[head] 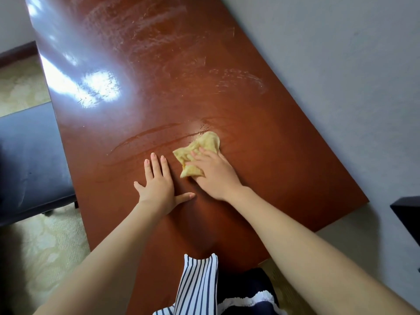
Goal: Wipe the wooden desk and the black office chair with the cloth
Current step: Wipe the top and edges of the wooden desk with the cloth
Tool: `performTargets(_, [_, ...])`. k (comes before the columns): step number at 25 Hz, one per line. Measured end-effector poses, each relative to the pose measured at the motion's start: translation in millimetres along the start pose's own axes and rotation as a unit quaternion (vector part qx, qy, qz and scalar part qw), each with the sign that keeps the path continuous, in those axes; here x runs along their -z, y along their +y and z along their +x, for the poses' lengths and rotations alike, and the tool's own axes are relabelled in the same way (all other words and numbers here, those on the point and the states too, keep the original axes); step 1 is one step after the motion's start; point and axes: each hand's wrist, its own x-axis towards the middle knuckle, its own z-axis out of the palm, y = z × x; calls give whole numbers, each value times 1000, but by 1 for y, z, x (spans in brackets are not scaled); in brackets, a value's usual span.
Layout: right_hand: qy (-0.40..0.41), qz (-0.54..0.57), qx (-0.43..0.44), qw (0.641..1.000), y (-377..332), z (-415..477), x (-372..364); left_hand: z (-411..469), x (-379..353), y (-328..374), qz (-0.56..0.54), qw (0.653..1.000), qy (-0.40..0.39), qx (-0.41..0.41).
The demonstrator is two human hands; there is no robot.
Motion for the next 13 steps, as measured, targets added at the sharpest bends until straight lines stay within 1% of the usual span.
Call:
performTargets(3, [41, 7, 16, 999, 10, -40, -5, -2, 1, -1, 9, 1000, 0, 2])
performTargets(5, [76, -5, 3, 997, 22, -65, -7, -3, 3, -1, 10, 1000, 3, 1])
performTargets(9, [148, -30, -59, 987, 57, -88, 6, -4, 3, 0, 3, 1000, 2, -1])
performTargets(13, [172, -73, -148, 971, 106, -75, 39, -5, 3, 3, 6, 1000, -2, -1])
